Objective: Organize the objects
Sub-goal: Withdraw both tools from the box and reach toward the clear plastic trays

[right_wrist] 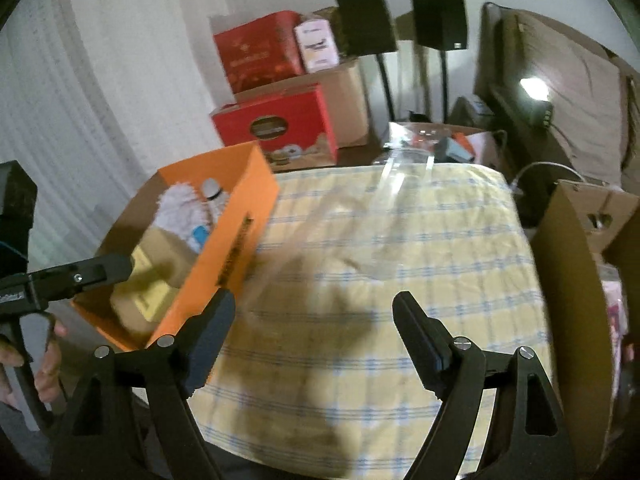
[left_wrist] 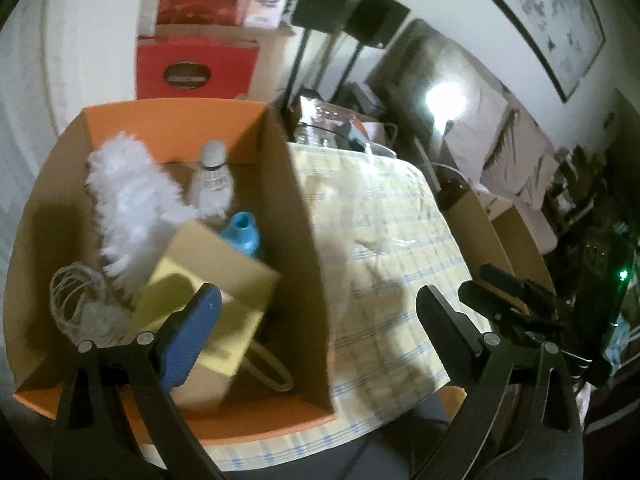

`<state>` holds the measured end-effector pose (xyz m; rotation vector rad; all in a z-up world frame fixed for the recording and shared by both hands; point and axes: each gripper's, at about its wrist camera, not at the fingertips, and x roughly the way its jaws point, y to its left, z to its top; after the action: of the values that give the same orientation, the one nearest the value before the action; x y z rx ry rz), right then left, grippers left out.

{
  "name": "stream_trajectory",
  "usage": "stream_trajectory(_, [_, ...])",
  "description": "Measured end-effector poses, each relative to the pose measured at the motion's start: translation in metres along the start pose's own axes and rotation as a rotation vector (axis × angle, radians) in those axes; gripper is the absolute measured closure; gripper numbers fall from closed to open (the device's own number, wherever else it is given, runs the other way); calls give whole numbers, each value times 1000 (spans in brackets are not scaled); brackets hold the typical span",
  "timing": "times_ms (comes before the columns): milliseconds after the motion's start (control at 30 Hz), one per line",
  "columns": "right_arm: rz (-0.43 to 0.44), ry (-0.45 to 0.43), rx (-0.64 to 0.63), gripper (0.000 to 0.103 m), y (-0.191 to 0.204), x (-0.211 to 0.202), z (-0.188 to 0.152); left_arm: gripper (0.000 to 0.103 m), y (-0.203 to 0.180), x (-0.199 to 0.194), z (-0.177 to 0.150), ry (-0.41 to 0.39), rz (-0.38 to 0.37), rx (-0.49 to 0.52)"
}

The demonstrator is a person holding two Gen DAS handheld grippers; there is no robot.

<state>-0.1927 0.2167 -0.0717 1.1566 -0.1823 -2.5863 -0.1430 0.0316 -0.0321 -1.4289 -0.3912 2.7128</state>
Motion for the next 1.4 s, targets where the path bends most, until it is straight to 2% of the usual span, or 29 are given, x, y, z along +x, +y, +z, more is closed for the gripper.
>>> stream_trajectory(233, [-35,1,27,20,-25,-10,-1,5,-34,21,9,32,21,66])
stream_trajectory(567, [-56,18,75,20,-56,-8,11,7,-68,62,21,83,141,212])
stream_trajectory(600, [-55,19,79,20,-59,-7,13,9,-72,66,22,89,150,228])
stream_trajectory(767, [-60,38,96,22,-70,6,29,39,-83,89,29,129,175,272])
stream_trajectory(833, [-61,49,101,24,-74,13,34,44,-87,98,30,146,176,285])
stream_trajectory(900, [-69,61,104,32,-76,23,39,46,-90,106,31,161,186,295])
stream_trajectory(967, [-66,82,108,40,-78,36,44,56,-93,113,33,174,191,305])
stream_trajectory(1067, [-67,114,118,52,-81,56,48,63,-99,123,35,190,209,327])
stream_trajectory(1233, [-59,155,139,60,-82,82,55,77,-102,137,39,217,242,344])
stream_trajectory(1400, [-58,187,172,70,-87,105,60,78,-101,151,42,236,272,347])
